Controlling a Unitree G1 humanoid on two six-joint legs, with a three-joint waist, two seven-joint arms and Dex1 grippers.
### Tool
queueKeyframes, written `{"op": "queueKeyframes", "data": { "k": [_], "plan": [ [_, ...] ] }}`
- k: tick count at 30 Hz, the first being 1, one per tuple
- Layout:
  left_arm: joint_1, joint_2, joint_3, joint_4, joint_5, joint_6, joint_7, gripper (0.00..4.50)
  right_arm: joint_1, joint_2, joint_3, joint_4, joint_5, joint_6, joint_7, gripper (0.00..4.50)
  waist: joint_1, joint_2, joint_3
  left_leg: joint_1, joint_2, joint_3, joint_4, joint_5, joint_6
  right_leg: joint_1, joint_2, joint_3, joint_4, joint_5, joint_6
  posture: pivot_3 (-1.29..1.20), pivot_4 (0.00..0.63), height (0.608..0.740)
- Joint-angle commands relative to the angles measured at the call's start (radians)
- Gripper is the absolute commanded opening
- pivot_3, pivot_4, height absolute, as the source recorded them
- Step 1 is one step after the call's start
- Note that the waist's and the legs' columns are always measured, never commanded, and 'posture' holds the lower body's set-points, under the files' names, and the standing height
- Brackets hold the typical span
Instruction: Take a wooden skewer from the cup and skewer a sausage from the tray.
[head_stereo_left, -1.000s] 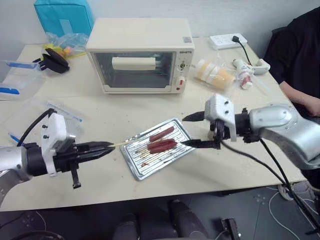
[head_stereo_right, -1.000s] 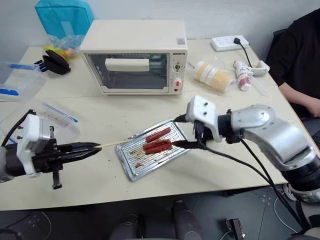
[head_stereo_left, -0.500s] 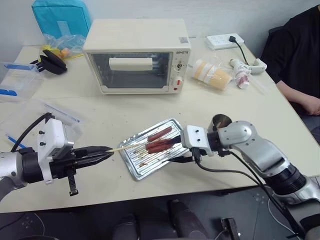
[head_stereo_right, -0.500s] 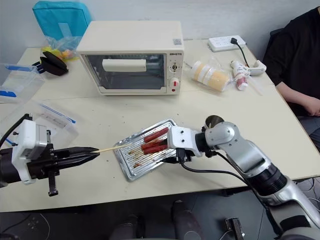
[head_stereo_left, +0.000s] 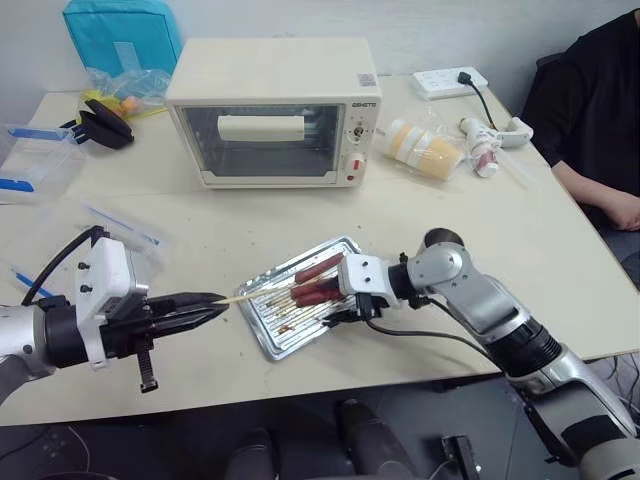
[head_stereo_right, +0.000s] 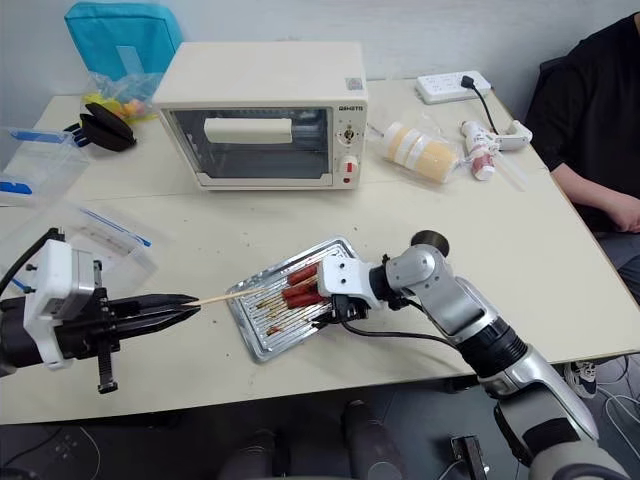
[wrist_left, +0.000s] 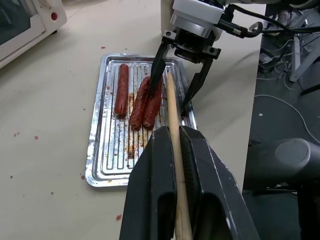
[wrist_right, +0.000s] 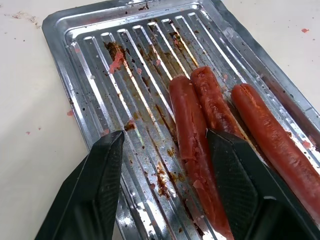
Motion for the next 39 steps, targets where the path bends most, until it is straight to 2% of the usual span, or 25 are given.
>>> {"op": "queueKeyframes", "data": {
  "k": [1, 13, 16, 20, 31, 39],
  "plan": [
    [-0.004, 0.009, 0.039, -0.008, -0.004, -0.015, 0.008, 0.00, -0.022, 0.016, -0.008, 0.010, -0.018, -0.015, 0.019, 2.66, 0.000, 0.000, 0.000, 0.000, 0.000, 0.000, 0.000, 0.000, 0.000, 0.000, 0.000, 0.000, 0.000, 0.000, 0.000, 0.00, 0.150, 0.740],
    [-0.017, 0.004, 0.021, -0.003, 0.004, -0.034, 0.027, 0.00, -0.070, 0.043, 0.009, 0.093, -0.089, -0.053, 0.098, 2.66, 0.000, 0.000, 0.000, 0.000, 0.000, 0.000, 0.000, 0.000, 0.000, 0.000, 0.000, 0.000, 0.001, 0.000, 0.000, 0.00, 0.150, 0.740],
    [-0.014, 0.003, 0.018, -0.007, 0.004, -0.037, 0.030, 0.00, -0.067, 0.045, 0.001, 0.095, -0.088, -0.055, 0.110, 2.14, 0.000, 0.000, 0.000, 0.000, 0.000, 0.000, 0.001, 0.000, 0.000, 0.000, 0.000, 0.000, 0.001, 0.000, 0.000, 0.00, 0.150, 0.740],
    [-0.017, 0.003, 0.012, -0.002, 0.006, -0.043, 0.031, 0.00, -0.065, 0.051, -0.013, 0.080, -0.074, -0.039, 0.119, 0.87, -0.001, 0.000, 0.000, 0.000, 0.000, 0.000, 0.001, 0.000, 0.000, 0.000, 0.000, 0.000, 0.002, 0.000, 0.000, 0.00, 0.150, 0.740],
    [-0.058, 0.015, -0.043, 0.037, 0.029, -0.071, 0.014, 0.00, -0.054, 0.044, -0.051, 0.026, -0.041, -0.015, 0.123, 0.87, -0.001, 0.000, 0.000, 0.000, 0.000, -0.001, 0.002, 0.000, 0.000, 0.000, 0.000, -0.001, 0.004, 0.000, -0.001, 0.00, 0.150, 0.740],
    [-0.016, 0.056, -0.026, 0.068, 0.054, -0.081, -0.099, 0.00, -0.102, -0.102, -0.212, -0.077, 0.151, -0.010, 0.316, 0.87, 0.001, 0.000, 0.000, 0.000, -0.001, -0.001, 0.003, 0.000, 0.000, 0.000, 0.000, -0.001, 0.004, -0.001, -0.001, 0.00, 0.150, 0.740]
  ]
}}
